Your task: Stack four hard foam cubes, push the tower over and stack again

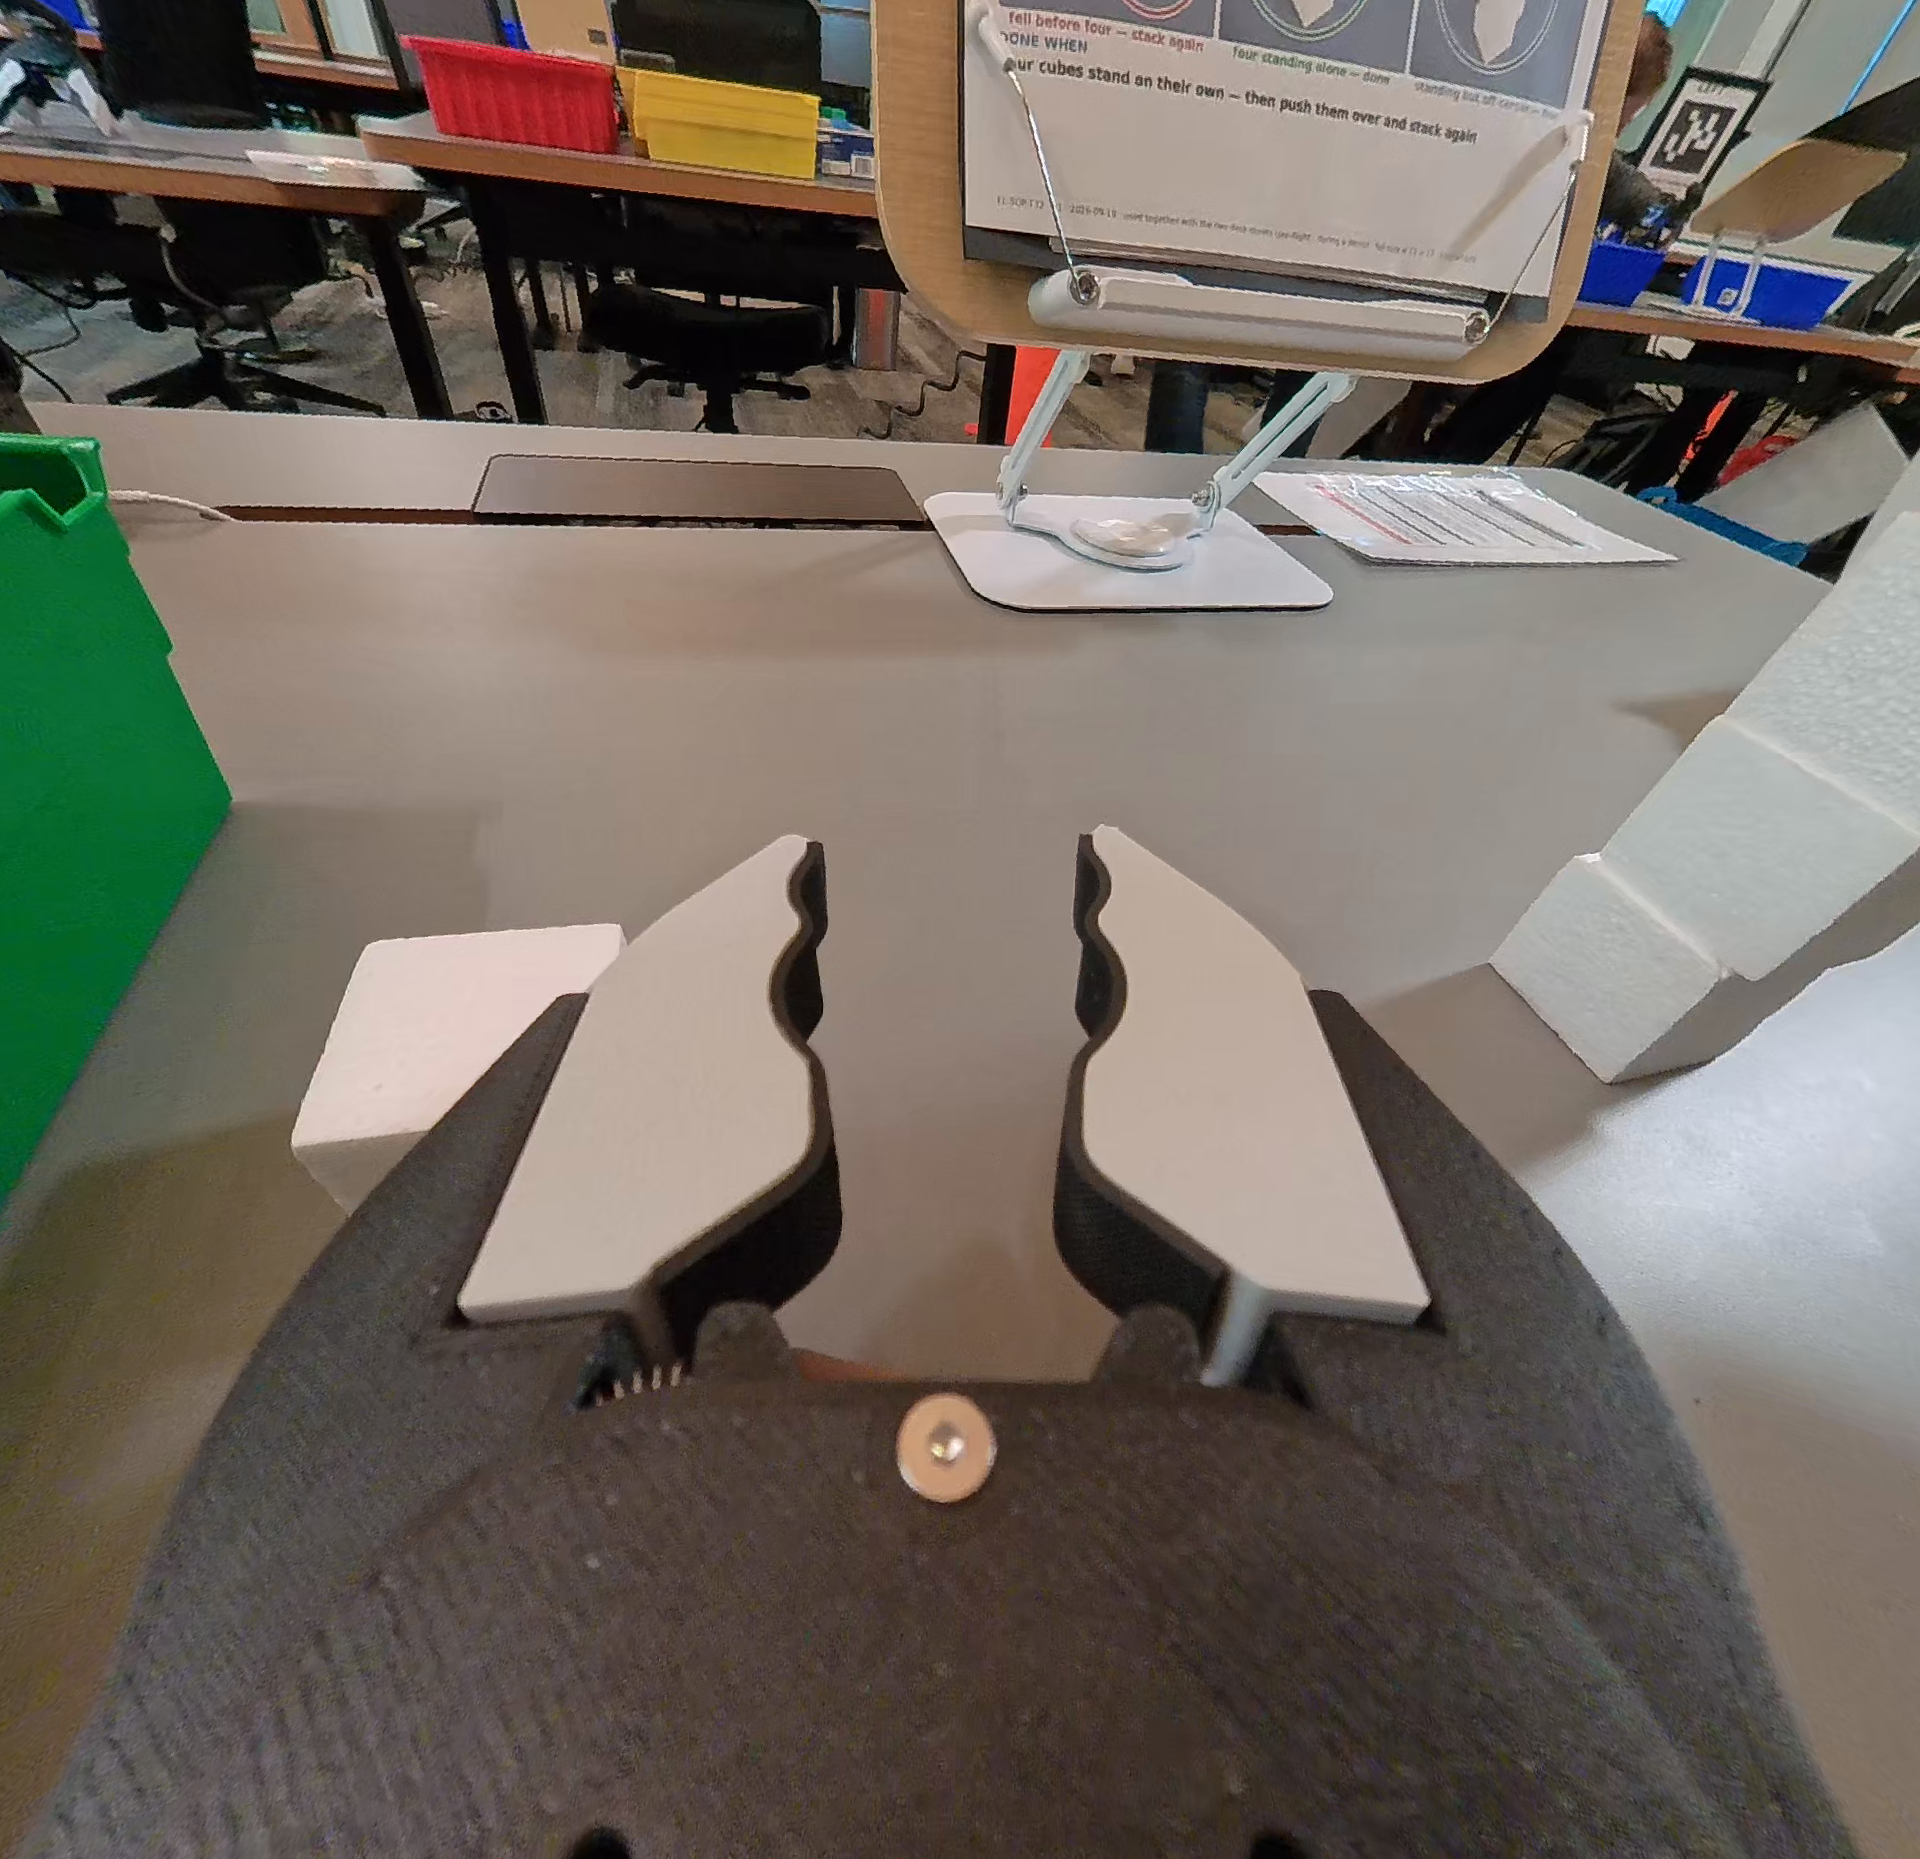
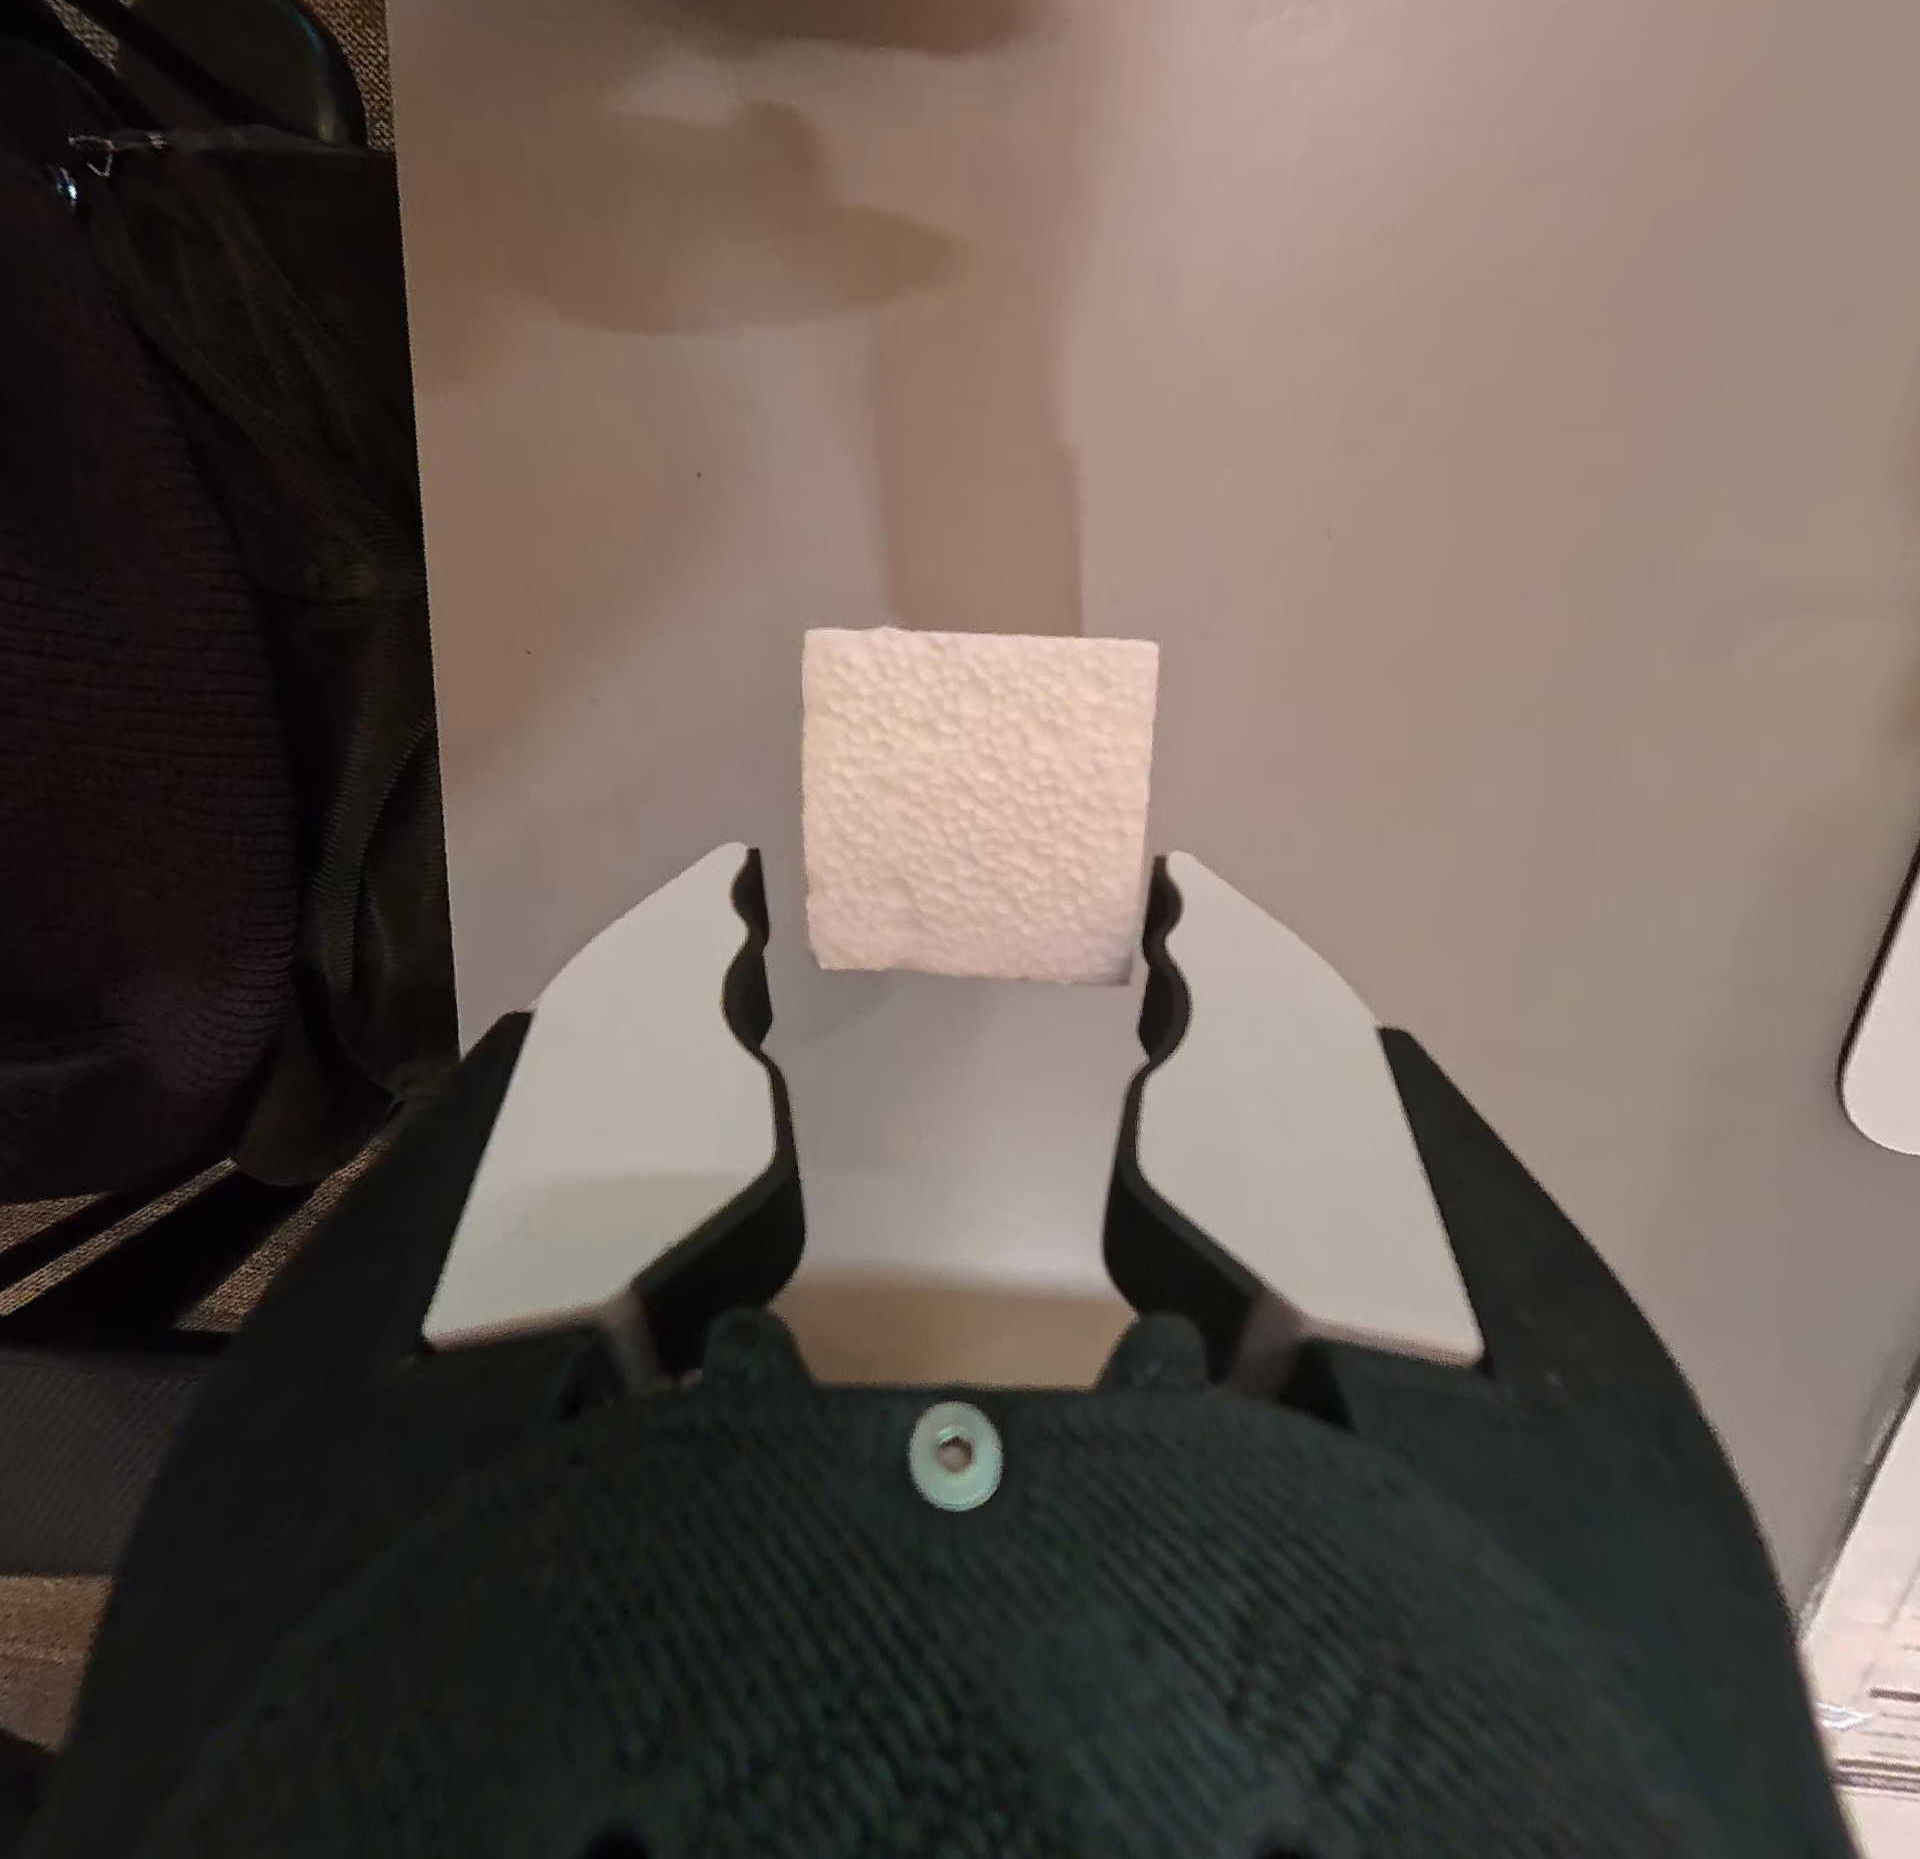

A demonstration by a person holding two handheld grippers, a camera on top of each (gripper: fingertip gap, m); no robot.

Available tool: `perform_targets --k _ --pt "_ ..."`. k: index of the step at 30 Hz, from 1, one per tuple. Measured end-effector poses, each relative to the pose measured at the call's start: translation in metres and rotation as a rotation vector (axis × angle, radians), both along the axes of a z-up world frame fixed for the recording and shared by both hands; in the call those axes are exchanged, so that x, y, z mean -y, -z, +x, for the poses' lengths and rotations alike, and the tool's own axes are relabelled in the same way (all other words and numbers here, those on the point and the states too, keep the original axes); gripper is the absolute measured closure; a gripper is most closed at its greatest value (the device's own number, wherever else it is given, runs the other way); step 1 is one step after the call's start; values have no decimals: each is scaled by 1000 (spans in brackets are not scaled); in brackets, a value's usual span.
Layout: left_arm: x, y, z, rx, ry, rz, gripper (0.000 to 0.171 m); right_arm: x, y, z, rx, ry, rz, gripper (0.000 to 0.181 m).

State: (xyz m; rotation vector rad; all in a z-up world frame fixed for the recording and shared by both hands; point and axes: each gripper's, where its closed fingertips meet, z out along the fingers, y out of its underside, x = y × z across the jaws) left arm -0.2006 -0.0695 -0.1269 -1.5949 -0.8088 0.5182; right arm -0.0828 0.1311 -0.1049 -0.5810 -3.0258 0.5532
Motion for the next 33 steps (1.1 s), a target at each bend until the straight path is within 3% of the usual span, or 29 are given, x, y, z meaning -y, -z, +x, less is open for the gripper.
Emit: perform_targets --k 7,14,18,21,24,27,33 --pt "0 -1 1 -4 -2 1 125 16 -20 -4 -55 -7 -77 104" --pt "-4 -1 3 -2 5 6 125 67 -89 -42 -320 22 -306 103" --pt "-20 -25 30 -53 47 84 125 100 -114 -75 -397 81 -377 106" --pt "-58 -41 81 -69 233 136 127 126 -104 -104 -409 89 -317 107" --pt "-78 -46 110 -144 278 89 129 161 -80 -129 -384 87 -265 107" --pt "-80 -57 122 -248 286 76 129 203 -45 -143 -312 49 -217 106" --pt "-71 -65 120 -201 328 165 130 259 20 -156 -223 -35 -55 98"
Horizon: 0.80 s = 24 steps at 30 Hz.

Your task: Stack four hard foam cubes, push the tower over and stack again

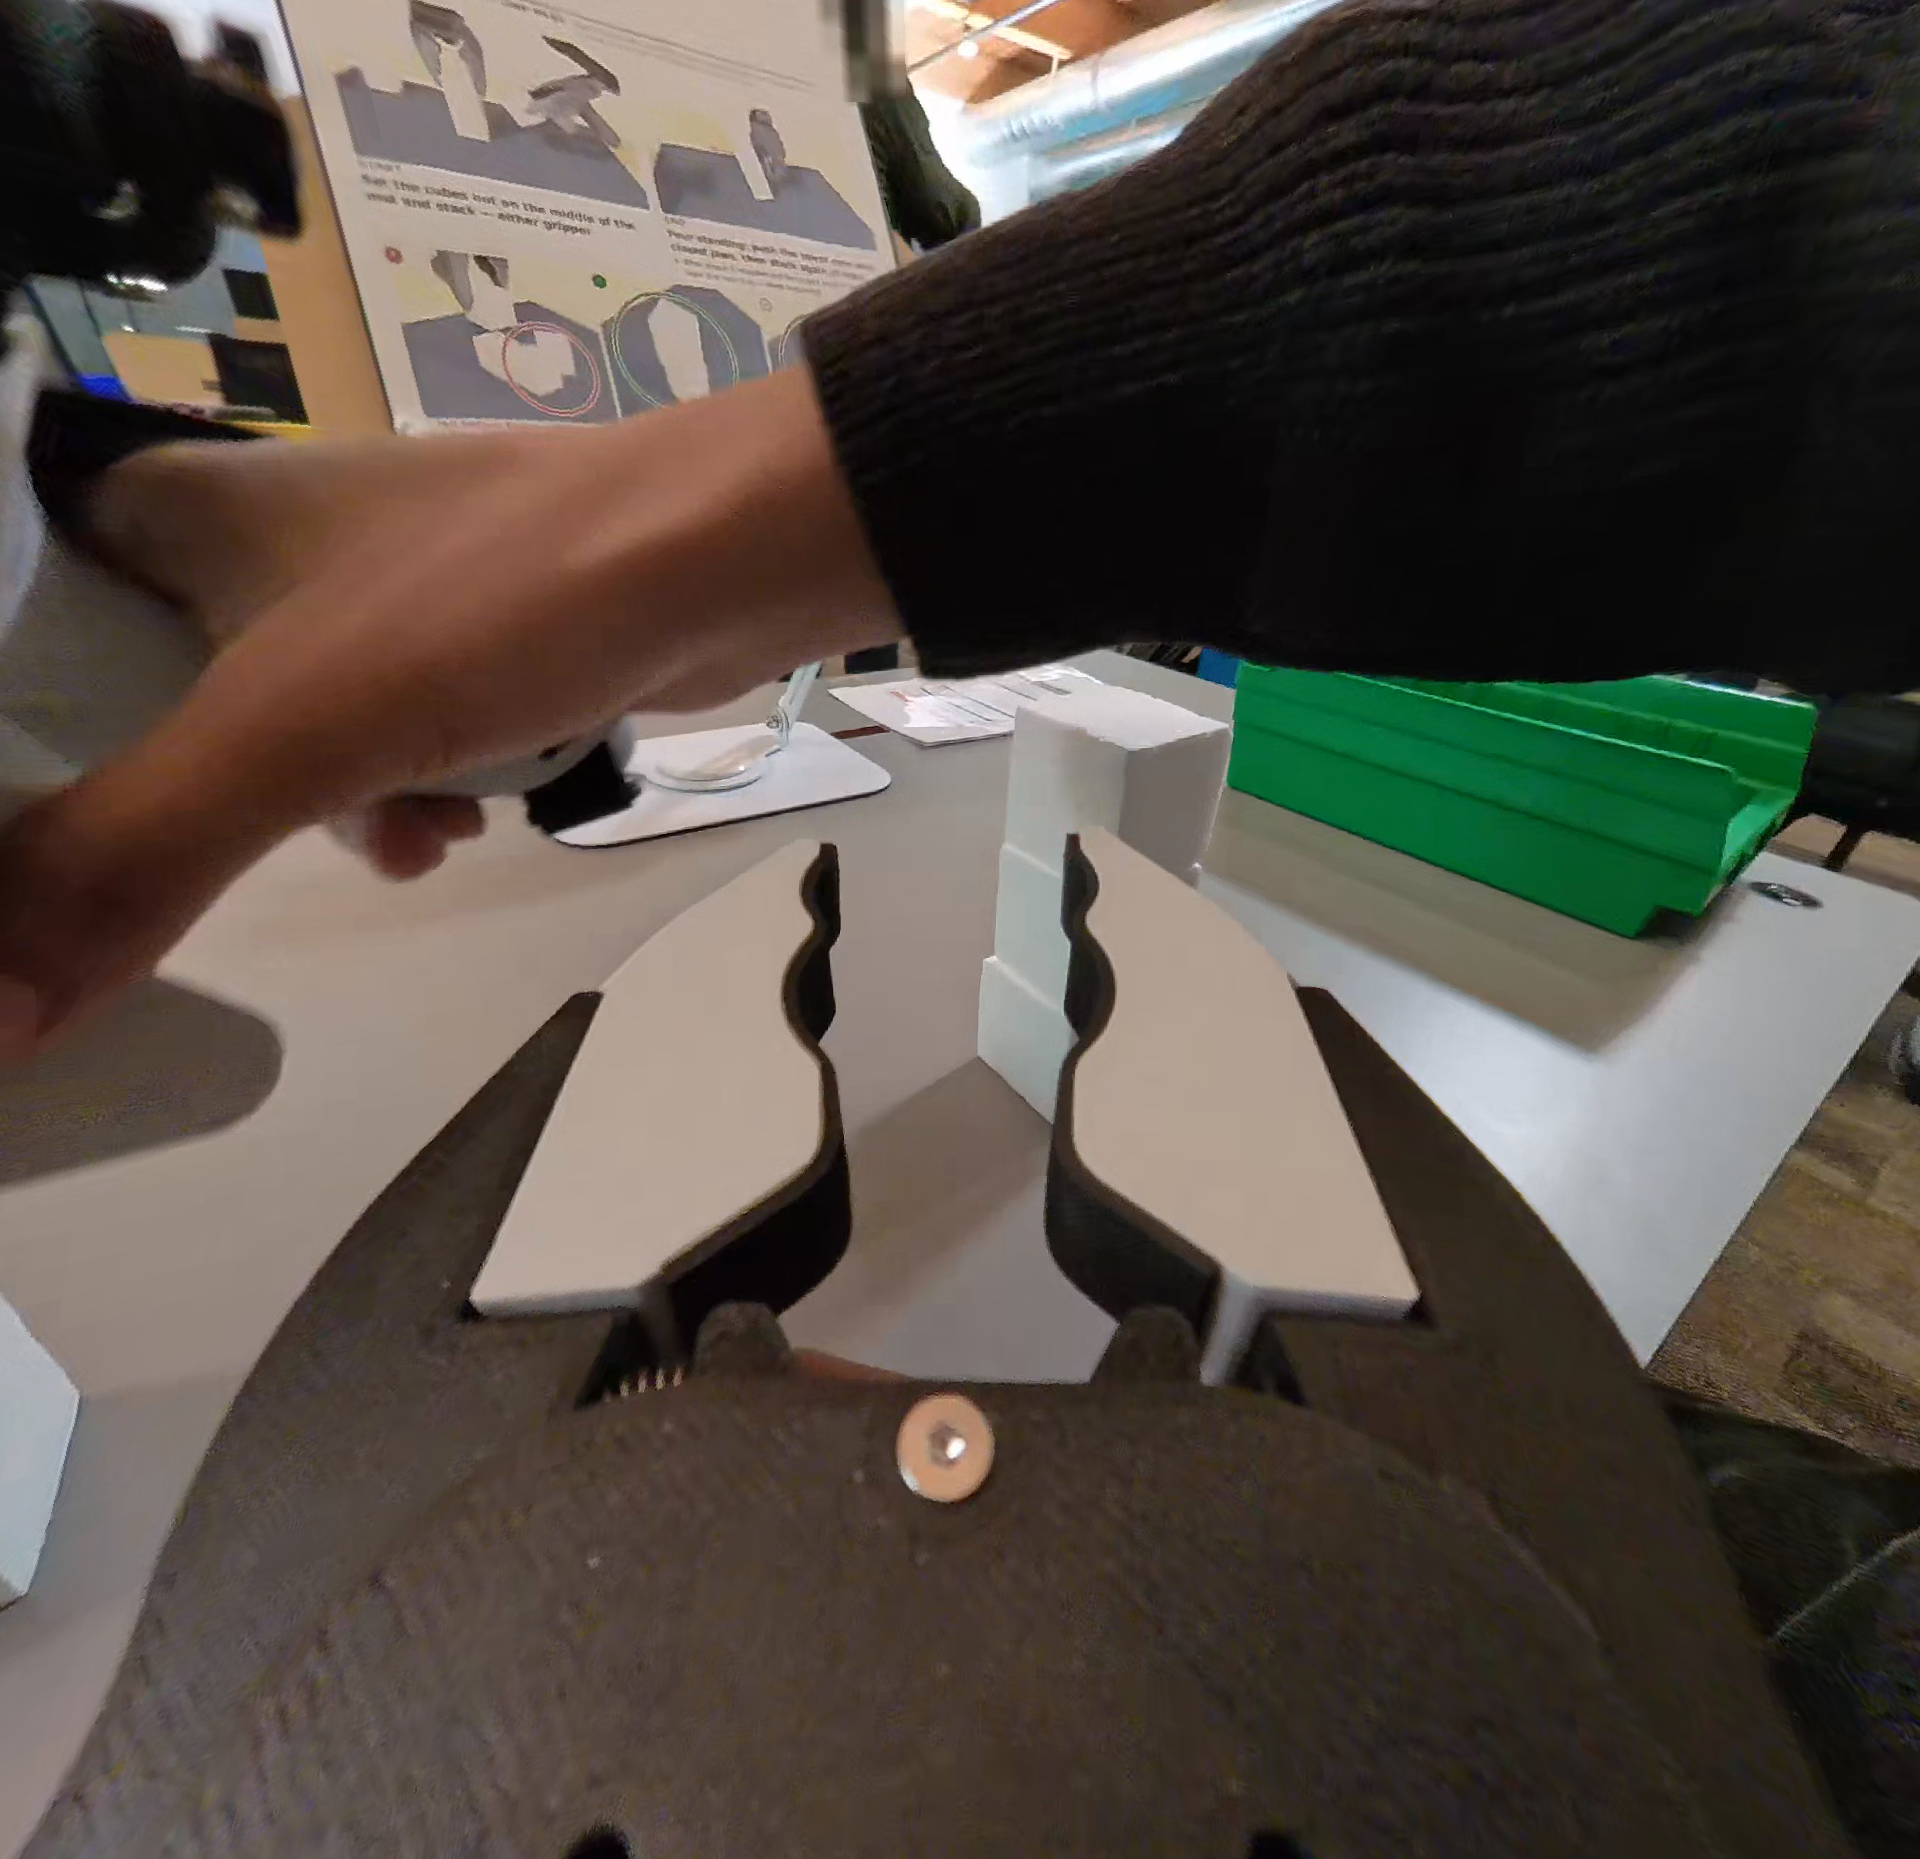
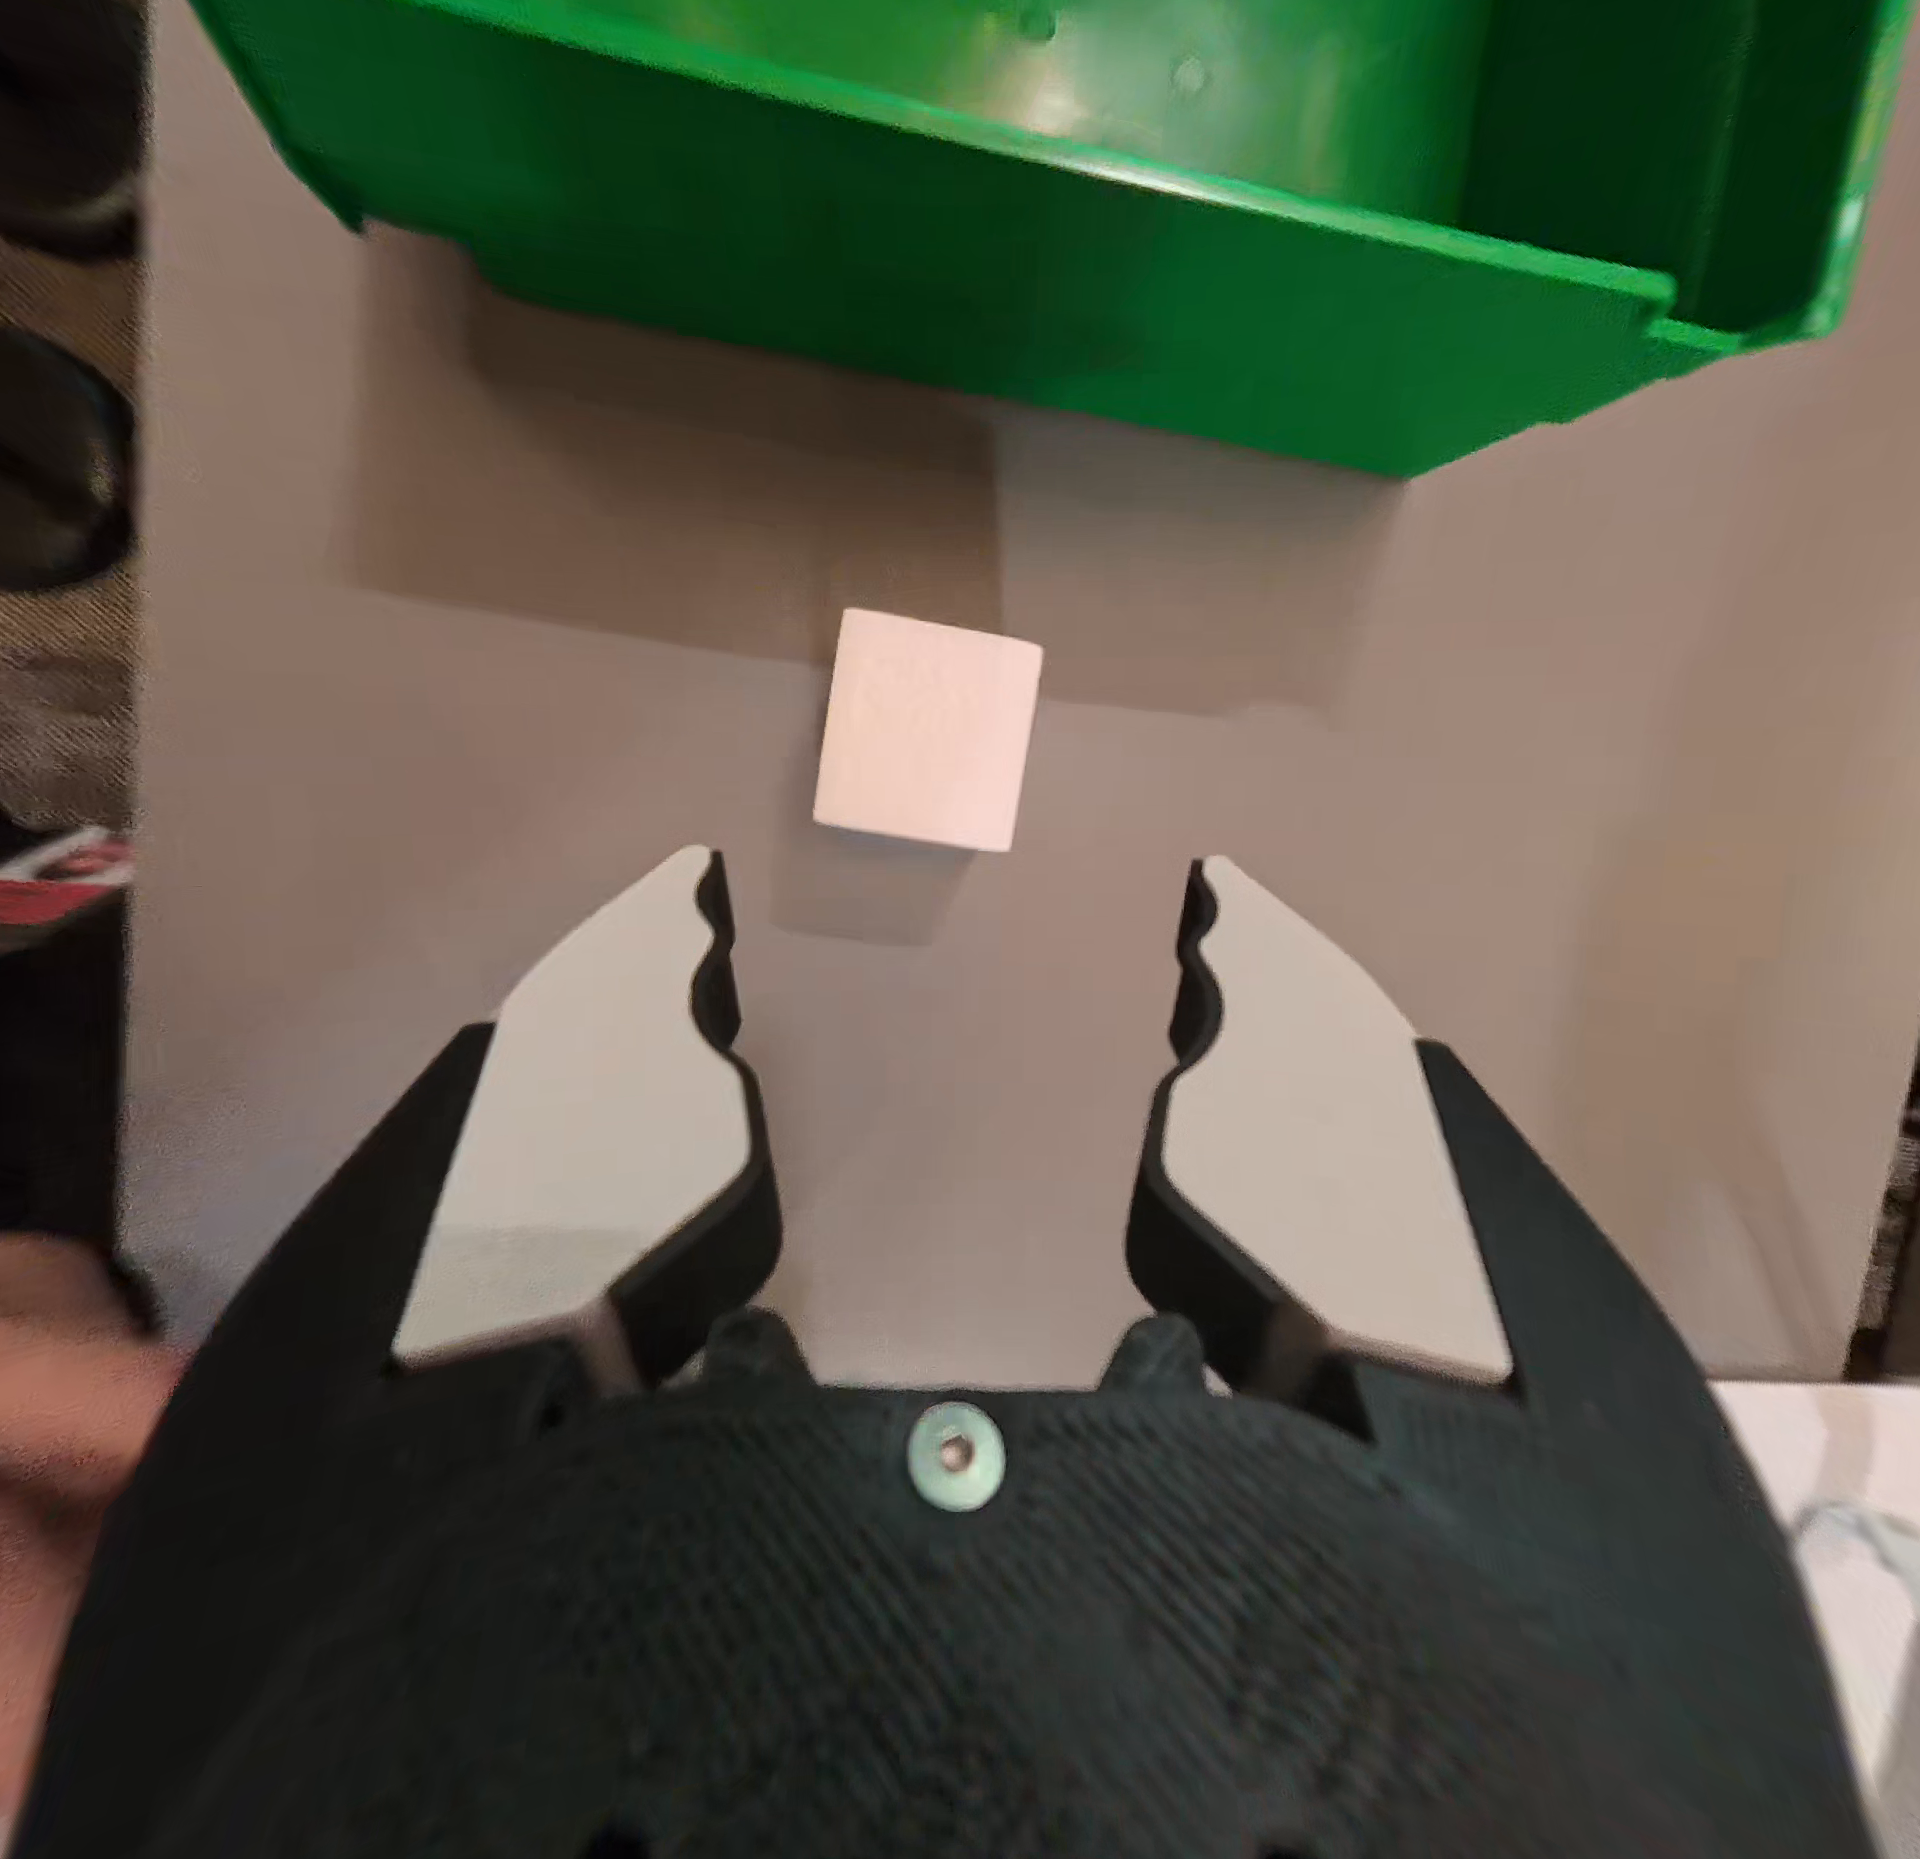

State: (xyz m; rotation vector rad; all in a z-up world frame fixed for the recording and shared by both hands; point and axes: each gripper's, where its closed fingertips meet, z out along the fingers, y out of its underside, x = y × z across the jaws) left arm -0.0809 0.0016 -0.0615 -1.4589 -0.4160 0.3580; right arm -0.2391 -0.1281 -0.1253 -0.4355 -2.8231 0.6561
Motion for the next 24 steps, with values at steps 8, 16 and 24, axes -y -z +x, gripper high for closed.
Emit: perform_targets --k 8,16,24 --pt "-5 12 -1 37 96 -42 132 11 61 -14 134 -64 176 99" --pt "-8 13 3 -16 103 -87 130 8 54 -5 329 12 67 126" --pt "-12 22 3 -15 107 -129 128 -39 -59 10 177 55 -134 126"
